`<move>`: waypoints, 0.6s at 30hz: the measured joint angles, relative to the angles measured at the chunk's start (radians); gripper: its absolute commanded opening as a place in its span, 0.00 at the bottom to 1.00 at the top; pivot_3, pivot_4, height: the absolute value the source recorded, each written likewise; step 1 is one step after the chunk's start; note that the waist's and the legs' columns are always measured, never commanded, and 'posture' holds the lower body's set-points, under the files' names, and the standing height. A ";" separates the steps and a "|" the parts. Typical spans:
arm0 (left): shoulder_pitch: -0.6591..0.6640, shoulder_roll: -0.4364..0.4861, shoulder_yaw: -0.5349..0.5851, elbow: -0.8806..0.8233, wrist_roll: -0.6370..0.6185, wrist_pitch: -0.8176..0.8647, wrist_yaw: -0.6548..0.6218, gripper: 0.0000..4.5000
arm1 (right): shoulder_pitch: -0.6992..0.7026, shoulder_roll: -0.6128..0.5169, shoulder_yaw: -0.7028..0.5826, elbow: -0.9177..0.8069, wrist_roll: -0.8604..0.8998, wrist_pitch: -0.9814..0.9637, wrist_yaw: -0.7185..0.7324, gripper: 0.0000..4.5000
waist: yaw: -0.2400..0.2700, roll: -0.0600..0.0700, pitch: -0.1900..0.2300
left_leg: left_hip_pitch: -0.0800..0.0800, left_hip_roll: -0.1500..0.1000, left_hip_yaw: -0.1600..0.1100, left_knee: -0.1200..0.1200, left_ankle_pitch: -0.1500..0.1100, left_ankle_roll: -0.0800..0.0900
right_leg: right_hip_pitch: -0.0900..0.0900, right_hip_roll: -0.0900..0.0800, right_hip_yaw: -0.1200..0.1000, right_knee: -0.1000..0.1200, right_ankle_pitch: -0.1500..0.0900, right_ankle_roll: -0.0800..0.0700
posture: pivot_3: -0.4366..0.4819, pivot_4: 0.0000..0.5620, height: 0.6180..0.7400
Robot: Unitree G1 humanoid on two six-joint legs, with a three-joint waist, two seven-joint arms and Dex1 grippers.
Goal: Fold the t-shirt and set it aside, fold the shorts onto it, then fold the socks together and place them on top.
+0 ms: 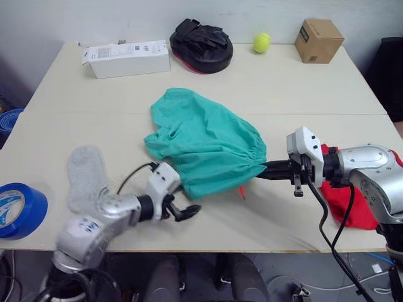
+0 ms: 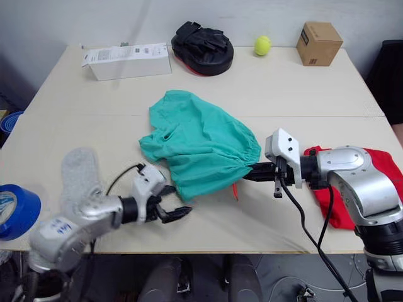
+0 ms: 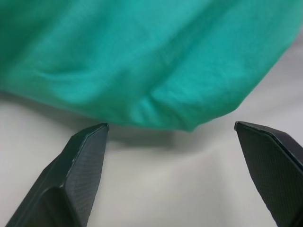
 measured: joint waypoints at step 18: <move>-0.007 -0.018 -0.071 0.234 0.423 -0.435 0.288 0.85 | -0.025 -0.027 0.000 0.045 -0.018 -0.011 0.044 0.00 | -0.010 0.000 0.000 | 0.002 0.001 0.001 -0.002 0.000 0.000 | 0.000 0.000 0.000 0.001 0.000 -0.001 | 0.48 0.27 1.00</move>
